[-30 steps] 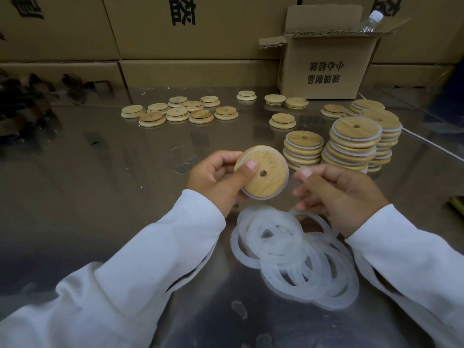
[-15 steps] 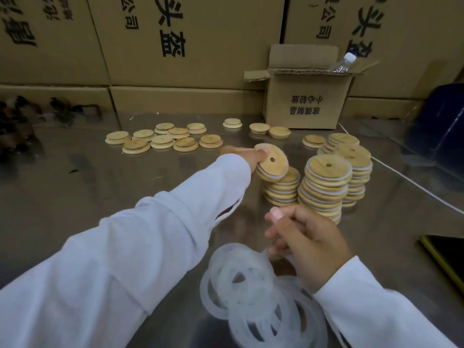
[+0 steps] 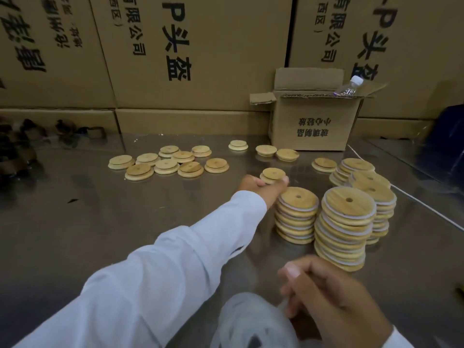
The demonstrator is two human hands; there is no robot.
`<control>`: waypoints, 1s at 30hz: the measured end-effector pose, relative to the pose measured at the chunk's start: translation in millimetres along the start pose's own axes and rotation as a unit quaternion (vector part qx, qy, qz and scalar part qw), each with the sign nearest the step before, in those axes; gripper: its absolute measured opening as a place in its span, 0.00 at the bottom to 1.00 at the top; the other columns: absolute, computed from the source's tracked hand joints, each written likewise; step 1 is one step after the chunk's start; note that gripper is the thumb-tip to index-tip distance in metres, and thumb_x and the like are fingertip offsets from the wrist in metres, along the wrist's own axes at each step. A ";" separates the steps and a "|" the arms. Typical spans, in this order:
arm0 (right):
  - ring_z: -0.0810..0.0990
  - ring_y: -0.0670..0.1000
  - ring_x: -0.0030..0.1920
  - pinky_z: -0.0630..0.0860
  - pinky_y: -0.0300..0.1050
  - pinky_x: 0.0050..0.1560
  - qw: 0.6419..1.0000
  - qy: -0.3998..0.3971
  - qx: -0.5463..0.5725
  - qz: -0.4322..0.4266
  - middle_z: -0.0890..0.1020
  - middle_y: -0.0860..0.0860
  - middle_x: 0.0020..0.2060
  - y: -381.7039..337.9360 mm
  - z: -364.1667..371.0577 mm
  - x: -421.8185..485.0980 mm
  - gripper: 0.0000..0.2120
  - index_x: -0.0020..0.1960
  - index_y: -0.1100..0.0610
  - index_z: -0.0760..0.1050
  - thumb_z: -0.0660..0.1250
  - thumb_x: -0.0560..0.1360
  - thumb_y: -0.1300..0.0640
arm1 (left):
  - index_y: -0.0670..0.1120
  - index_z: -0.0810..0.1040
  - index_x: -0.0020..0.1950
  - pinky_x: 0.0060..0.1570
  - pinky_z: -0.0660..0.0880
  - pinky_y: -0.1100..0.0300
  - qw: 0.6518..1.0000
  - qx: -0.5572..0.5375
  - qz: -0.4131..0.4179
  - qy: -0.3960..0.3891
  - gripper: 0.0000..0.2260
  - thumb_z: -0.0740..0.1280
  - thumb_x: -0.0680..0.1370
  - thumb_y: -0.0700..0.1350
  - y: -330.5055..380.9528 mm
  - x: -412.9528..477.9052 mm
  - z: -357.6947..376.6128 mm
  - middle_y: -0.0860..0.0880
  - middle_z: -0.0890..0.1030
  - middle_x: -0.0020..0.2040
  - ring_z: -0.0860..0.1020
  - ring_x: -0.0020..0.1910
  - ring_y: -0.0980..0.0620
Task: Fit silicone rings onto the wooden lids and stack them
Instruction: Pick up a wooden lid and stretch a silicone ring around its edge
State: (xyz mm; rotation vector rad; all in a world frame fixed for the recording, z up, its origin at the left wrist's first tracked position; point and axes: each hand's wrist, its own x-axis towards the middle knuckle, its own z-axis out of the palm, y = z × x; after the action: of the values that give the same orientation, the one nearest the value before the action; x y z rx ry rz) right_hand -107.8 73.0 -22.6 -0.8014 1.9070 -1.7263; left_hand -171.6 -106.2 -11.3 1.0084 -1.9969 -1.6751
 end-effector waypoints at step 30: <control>0.77 0.49 0.24 0.74 0.38 0.28 0.999 -0.013 -0.009 -0.045 0.81 0.57 0.27 -9.1 -3.8 1.0 0.14 0.34 0.58 0.79 0.65 0.58 0.47 | 0.51 0.71 0.59 0.52 0.67 0.62 0.907 0.277 0.296 0.112 0.24 0.75 0.67 0.51 13.7 44.9 -135.0 0.52 0.76 0.54 0.74 0.54 0.52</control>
State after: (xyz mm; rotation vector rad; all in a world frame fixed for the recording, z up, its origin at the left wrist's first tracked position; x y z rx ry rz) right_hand -110.0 74.7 -13.1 -0.9244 1.8997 -1.7442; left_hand -117.0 -232.7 26.7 0.6007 -2.3434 -0.6593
